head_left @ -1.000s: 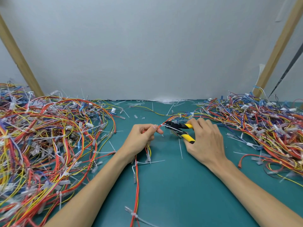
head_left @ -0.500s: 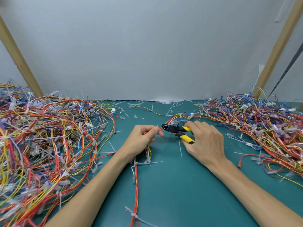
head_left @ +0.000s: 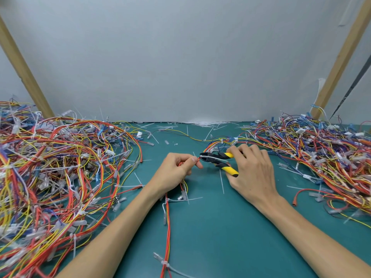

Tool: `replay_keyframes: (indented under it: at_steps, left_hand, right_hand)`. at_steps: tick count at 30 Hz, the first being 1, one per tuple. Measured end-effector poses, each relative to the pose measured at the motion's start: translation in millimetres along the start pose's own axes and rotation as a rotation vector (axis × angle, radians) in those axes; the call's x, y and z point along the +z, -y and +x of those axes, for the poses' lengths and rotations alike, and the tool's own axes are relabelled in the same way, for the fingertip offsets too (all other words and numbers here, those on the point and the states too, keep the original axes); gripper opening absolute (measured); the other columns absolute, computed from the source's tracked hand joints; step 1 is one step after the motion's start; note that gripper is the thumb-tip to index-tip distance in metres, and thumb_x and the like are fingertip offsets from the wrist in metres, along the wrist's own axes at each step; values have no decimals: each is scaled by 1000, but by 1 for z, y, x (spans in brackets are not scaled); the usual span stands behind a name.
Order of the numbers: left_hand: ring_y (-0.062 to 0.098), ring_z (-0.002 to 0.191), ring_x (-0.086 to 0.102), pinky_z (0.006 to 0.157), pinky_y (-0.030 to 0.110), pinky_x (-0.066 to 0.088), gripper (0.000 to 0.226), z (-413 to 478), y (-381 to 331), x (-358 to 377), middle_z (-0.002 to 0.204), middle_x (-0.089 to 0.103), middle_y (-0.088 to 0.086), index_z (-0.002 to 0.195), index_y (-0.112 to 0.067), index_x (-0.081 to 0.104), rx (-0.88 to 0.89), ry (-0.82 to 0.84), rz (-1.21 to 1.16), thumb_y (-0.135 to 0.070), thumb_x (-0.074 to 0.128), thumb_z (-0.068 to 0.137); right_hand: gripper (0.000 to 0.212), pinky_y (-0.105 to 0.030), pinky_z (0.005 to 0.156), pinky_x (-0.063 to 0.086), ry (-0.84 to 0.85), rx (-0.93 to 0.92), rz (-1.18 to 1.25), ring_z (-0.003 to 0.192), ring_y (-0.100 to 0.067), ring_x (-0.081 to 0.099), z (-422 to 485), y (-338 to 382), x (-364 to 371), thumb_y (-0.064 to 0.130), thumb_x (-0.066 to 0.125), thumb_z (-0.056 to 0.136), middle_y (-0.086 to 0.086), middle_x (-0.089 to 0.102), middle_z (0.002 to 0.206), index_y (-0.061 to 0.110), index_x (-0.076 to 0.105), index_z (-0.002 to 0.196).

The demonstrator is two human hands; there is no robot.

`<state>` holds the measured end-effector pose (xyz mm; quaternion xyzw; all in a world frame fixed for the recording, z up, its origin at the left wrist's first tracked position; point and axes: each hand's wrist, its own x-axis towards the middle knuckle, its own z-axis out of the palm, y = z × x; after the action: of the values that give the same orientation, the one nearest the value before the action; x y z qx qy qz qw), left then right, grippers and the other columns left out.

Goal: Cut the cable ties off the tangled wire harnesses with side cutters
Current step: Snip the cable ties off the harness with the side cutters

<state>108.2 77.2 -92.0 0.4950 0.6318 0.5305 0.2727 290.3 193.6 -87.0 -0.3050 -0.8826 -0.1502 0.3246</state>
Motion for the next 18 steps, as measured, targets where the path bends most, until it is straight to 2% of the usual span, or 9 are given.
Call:
replay_keyframes:
  at_steps: [3, 8, 14, 18]
  left_hand:
    - [10, 49, 26, 46, 22, 20, 32, -1, -1, 0, 53, 25, -9, 77, -23, 74, -2, -5, 7, -36, 49, 92]
    - [10, 51, 26, 47, 24, 21, 34, -2, -1, 0, 55, 25, -7, 78, -21, 74, -7, -6, 27, -24, 49, 101]
    - [7, 47, 24, 45, 19, 21, 34, -3, -4, 0, 53, 27, -8, 78, -20, 73, -8, -4, 41, -21, 48, 101]
    - [8, 46, 23, 45, 18, 20, 34, -3, -6, 0, 51, 27, -10, 78, -19, 73, -11, -6, 40, -21, 48, 101]
  right_hand:
    - [44, -40, 70, 41, -8, 7, 29, 82, -29, 51, 0, 1, 0, 37, 79, 67, -3, 58, 90, 15, 63, 102]
    - [43, -38, 69, 41, 7, 16, 55, 80, -28, 52, -1, 1, 0, 38, 79, 66, -2, 57, 86, 17, 64, 100]
    - [36, -34, 61, 40, 38, 36, 66, 70, -26, 53, -2, 2, -2, 39, 78, 66, 3, 56, 74, 20, 60, 91]
    - [33, -28, 56, 32, 32, 54, 86, 66, -24, 52, -3, 3, -1, 35, 79, 64, 5, 53, 69, 21, 58, 85]
